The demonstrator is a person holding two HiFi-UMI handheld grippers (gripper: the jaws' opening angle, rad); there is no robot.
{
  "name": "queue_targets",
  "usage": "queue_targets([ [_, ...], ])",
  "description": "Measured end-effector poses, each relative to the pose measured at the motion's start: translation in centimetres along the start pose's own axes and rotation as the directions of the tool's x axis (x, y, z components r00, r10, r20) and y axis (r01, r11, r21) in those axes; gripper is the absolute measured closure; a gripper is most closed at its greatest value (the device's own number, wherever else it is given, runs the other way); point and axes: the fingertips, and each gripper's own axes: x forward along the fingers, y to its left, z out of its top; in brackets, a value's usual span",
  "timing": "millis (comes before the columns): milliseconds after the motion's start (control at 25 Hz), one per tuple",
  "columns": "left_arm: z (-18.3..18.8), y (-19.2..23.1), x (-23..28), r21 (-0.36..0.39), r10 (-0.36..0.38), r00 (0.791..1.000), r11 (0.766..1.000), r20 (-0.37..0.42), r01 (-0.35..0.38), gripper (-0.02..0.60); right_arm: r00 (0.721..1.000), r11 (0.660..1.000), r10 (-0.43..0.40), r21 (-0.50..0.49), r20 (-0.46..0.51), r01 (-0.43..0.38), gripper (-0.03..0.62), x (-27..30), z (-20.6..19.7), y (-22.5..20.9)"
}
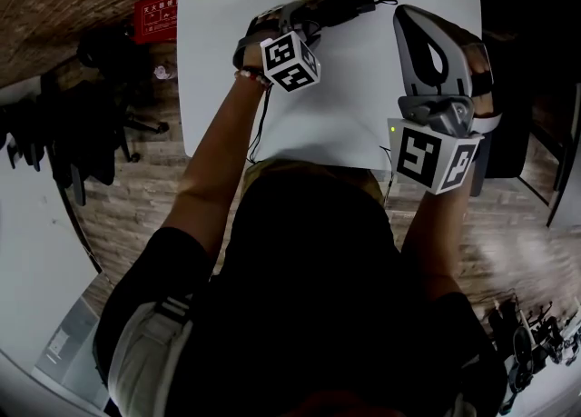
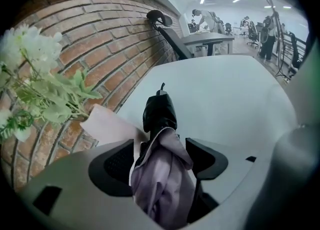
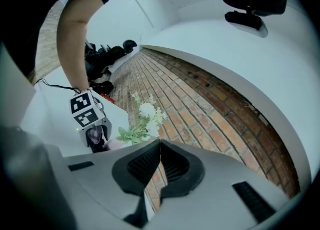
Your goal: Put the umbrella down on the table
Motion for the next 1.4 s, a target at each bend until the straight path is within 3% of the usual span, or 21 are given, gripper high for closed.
queue_targets([
  [800,4.3,1.8,-5.3,-0.022,0.105,0.991,0.994,0.089,-0.103,0.252,0.998,1.0,-0.013,-0.006,0.054,0.014,0.565,-1.9,1.4,-0.7],
  [1400,11.2,4.3,-12.7,-0.015,0.221,0.946,0.974,0.236,-0.224,0.252,0.995,0.999,-0.029,-0.034,0.1,0.032,0.565,-3.6,3.2,-1.9],
])
